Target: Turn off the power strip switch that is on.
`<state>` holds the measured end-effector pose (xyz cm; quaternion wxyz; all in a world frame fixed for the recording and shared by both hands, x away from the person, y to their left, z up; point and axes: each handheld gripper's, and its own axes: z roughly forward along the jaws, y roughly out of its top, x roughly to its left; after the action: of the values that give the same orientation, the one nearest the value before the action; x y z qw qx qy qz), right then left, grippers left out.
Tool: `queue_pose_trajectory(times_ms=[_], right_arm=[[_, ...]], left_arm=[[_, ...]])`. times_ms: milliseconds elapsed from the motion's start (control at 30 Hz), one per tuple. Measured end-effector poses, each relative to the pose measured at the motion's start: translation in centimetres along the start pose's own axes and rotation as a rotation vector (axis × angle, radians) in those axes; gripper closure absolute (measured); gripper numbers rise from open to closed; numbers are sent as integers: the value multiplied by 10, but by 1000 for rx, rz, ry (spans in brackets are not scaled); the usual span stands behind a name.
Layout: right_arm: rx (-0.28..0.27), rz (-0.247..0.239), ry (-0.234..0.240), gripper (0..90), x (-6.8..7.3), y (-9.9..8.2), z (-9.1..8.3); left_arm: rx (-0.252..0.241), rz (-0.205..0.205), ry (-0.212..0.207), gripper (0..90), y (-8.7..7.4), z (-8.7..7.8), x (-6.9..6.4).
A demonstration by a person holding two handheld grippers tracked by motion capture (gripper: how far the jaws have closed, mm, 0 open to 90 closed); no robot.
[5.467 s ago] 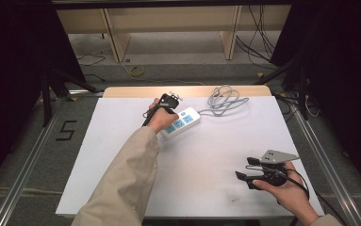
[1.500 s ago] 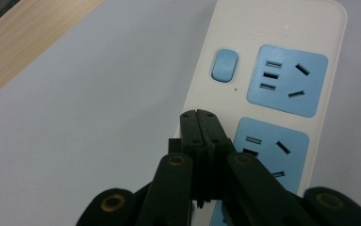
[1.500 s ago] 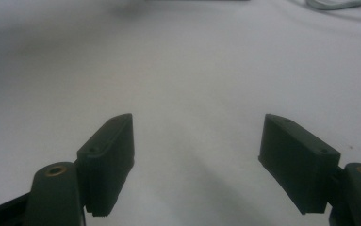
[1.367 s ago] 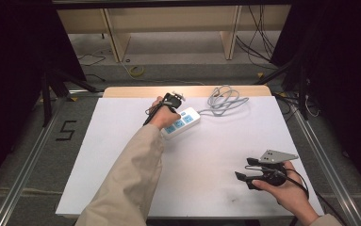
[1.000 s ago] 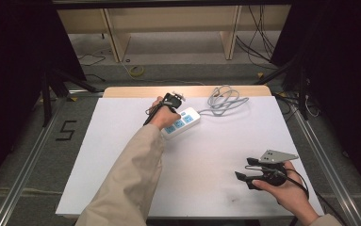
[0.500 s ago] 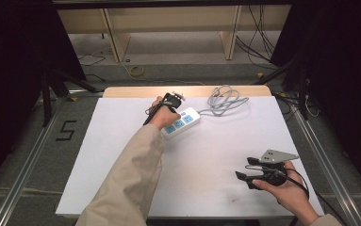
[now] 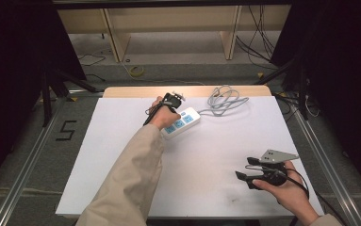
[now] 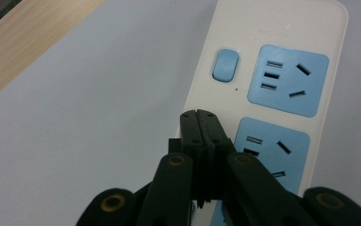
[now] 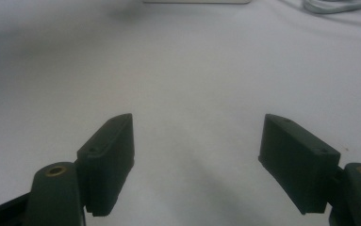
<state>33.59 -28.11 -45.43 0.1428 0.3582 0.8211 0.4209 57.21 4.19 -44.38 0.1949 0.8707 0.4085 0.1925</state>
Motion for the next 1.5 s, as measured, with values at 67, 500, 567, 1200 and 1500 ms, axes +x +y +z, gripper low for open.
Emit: queue_pose_trajectory(times_ms=[67,500,567,1200,1500], right_arm=[[1,-1,0,273,0,0,0],[-2,-3,-2,273,0,0,0],[-1,-3,-1,273,0,0,-1],[-5,-4,-2,273,-1,0,-1],[-5,-2,-1,273,0,1,0]], left_arm=[[1,0,-2,900,0,0,0],[-1,3,-4,900,0,0,1],[-1,3,-2,900,0,0,0],[-14,4,8,900,0,-2,2],[-18,2,-1,900,-3,-4,4]])
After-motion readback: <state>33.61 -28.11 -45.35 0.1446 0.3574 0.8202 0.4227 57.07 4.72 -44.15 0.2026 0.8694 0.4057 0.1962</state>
